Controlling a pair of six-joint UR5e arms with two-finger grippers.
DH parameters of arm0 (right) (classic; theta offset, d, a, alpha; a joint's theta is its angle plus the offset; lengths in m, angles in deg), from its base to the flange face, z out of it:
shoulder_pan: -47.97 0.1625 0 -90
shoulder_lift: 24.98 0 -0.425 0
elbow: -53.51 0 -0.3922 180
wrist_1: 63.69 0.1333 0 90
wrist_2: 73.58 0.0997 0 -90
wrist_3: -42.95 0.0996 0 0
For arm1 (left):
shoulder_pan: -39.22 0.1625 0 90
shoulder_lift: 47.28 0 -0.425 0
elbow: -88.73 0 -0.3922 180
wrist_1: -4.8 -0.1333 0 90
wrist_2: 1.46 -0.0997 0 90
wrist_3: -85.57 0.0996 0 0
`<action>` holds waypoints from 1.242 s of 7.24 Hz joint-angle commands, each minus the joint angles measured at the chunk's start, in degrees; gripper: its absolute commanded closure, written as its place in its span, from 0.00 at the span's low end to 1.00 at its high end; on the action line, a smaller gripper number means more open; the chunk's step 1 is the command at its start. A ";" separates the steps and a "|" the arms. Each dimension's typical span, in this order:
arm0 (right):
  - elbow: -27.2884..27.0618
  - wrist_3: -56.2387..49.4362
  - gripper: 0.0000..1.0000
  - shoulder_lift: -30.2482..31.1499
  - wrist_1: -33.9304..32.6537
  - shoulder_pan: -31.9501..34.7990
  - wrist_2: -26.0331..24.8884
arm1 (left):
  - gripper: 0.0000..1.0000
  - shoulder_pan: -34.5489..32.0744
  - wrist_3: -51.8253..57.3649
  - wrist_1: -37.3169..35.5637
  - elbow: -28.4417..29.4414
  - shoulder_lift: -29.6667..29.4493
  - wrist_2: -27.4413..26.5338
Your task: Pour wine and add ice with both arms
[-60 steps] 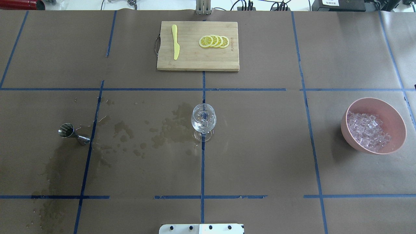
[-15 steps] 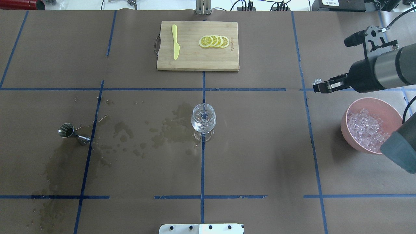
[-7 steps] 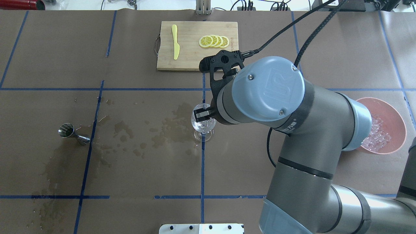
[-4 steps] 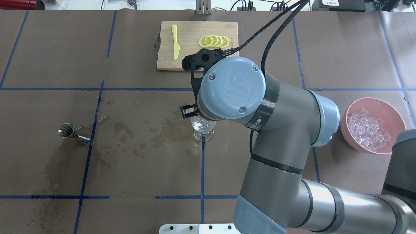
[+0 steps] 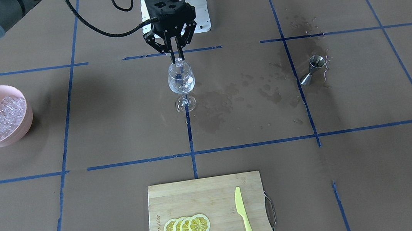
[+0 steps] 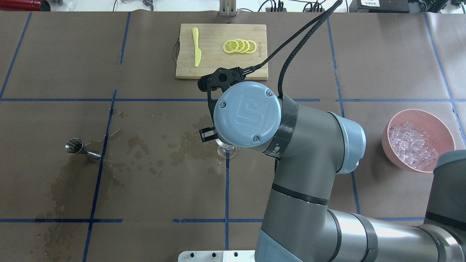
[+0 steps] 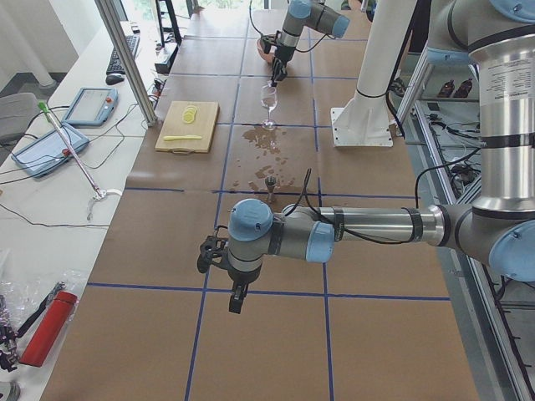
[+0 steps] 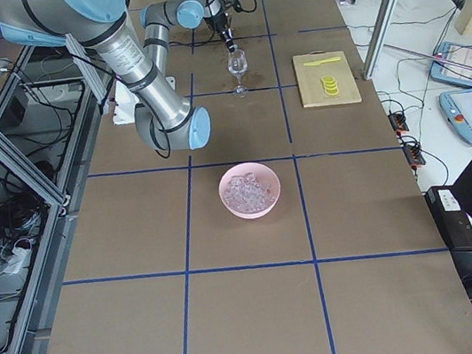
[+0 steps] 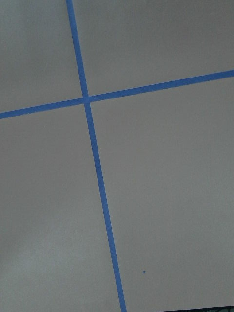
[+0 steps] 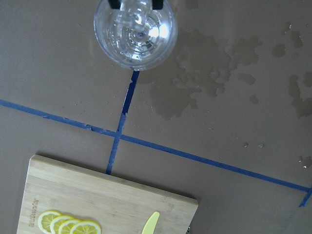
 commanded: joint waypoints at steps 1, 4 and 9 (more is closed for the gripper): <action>0.02 1.16 0.01 -0.31 -0.99 -0.19 0.20 | 0.00 0.02 0.00 0.00 0.00 0.22 0.00; -0.51 0.29 0.00 -0.31 -0.99 1.20 0.55 | 0.00 -0.06 0.00 0.17 -0.79 0.75 0.00; -0.16 -31.36 0.00 11.69 -0.64 31.73 26.60 | 0.00 0.20 0.44 0.79 -0.96 1.54 0.70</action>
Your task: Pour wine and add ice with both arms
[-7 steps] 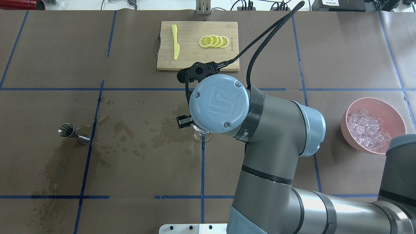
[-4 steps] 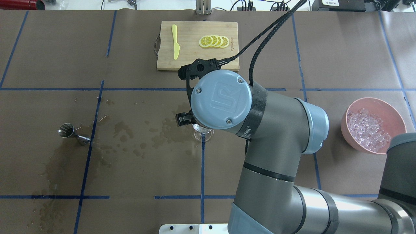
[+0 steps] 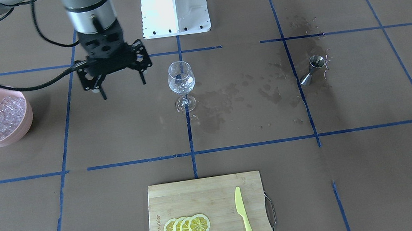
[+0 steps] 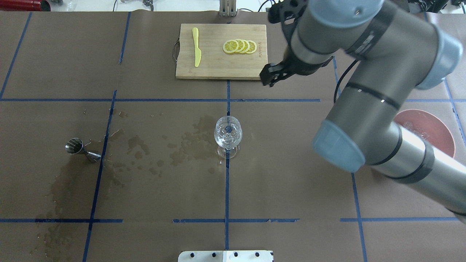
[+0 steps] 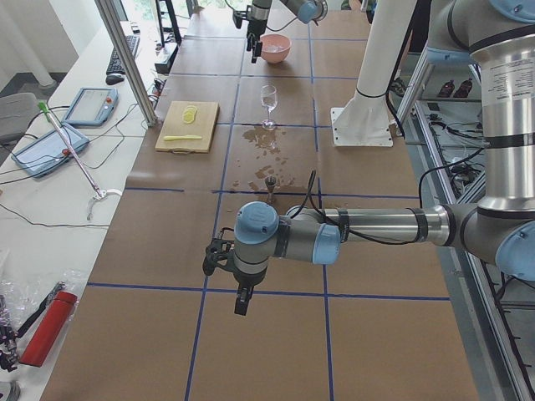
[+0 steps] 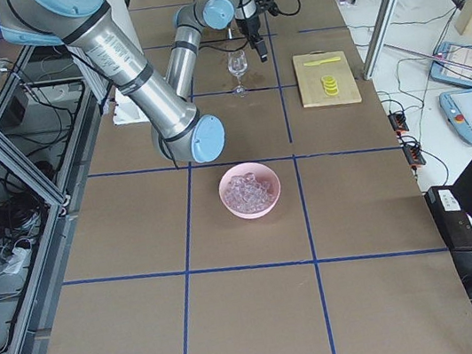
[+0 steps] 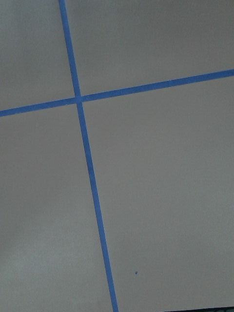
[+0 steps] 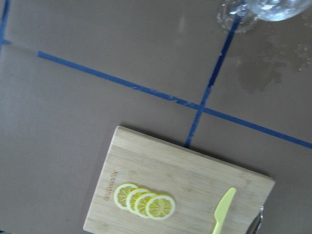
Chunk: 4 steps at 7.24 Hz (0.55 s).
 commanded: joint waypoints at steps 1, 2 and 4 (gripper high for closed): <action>0.82 -20.27 0.00 8.69 0.07 14.82 9.81 | 0.00 0.16 -0.01 -0.22 -0.36 0.04 0.15; 2.91 -27.24 0.00 11.17 -0.19 19.32 11.49 | 0.00 0.16 0.08 -0.57 -0.88 0.04 0.58; 7.14 -41.91 0.00 17.40 0.42 26.18 12.38 | 0.00 0.16 -0.19 -6.68 -2.72 -0.14 6.79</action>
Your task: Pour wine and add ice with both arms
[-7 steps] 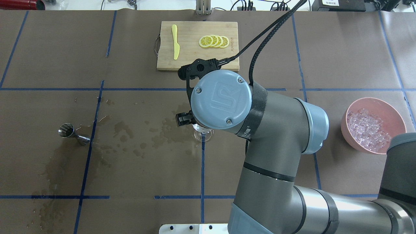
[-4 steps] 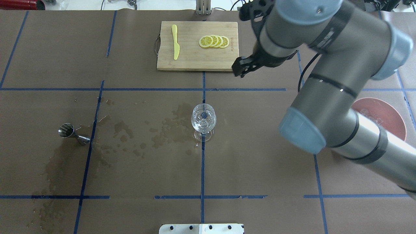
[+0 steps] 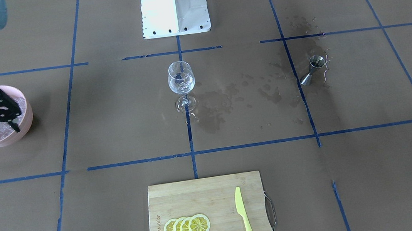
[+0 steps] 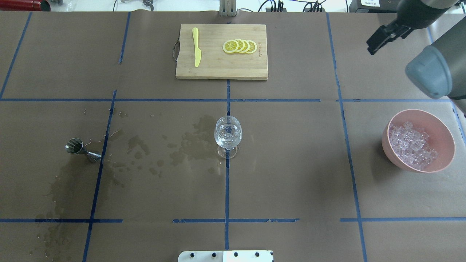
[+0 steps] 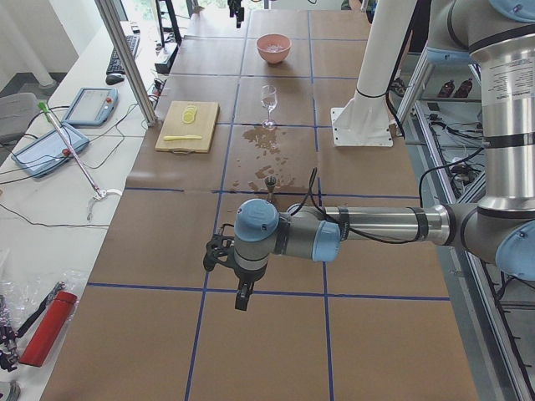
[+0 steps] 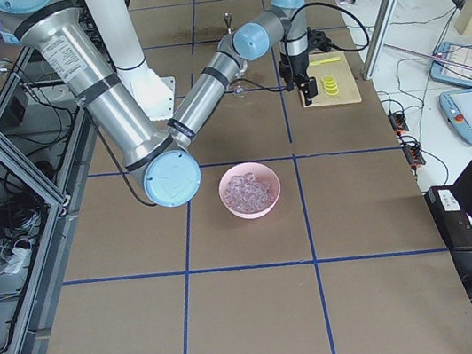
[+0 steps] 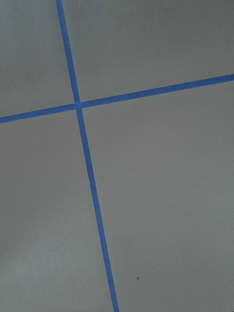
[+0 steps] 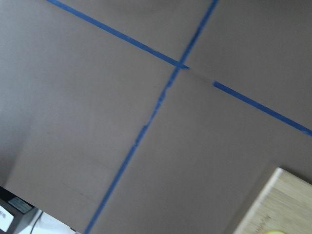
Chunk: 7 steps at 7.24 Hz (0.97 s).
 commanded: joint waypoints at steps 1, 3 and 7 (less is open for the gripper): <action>4.48 -16.39 0.00 7.33 0.30 8.98 3.93 | 0.00 0.00 -0.17 -8.56 -3.67 -0.18 3.53; 5.55 -20.24 0.00 15.66 0.39 13.66 4.75 | 0.00 -0.09 0.35 -10.02 -4.65 -0.01 3.18; 5.73 -20.07 0.00 26.06 4.14 20.09 5.01 | 0.00 0.00 0.36 -9.40 -4.22 -0.01 3.18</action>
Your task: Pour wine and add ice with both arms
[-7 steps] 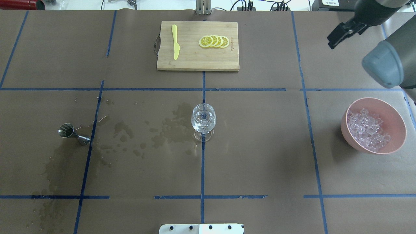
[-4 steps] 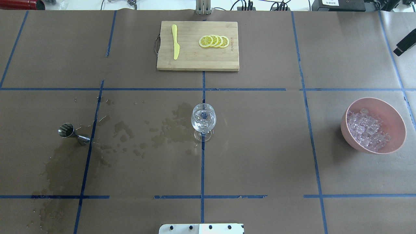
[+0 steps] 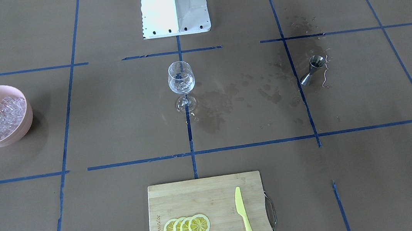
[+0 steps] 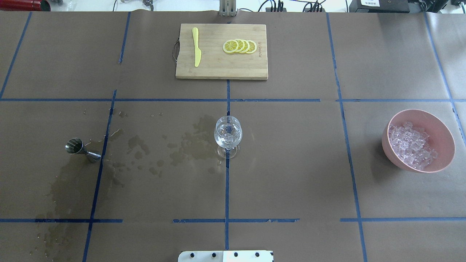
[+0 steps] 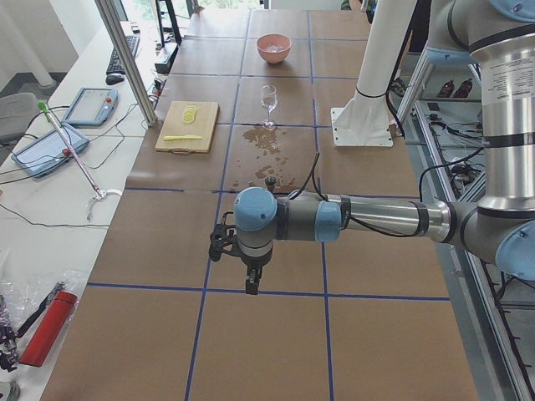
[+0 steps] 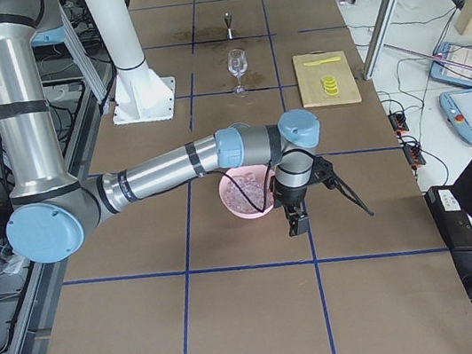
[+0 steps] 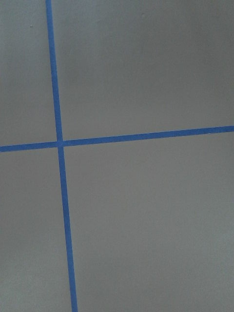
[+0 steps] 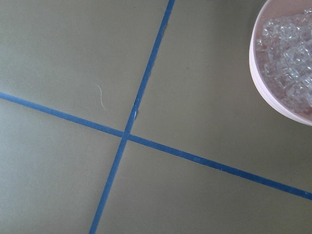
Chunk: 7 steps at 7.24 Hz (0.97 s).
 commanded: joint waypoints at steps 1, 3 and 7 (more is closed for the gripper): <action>0.13 0.44 0.00 5.63 7.14 1.27 1.48 | 0.00 0.01 0.01 0.92 0.07 0.00 -0.02; -0.05 0.80 0.00 6.27 7.80 1.53 1.85 | 0.00 0.01 0.01 1.36 0.07 0.00 0.06; -0.14 0.54 0.00 6.54 7.98 1.53 2.02 | 0.00 0.01 0.09 2.50 0.24 -0.35 0.24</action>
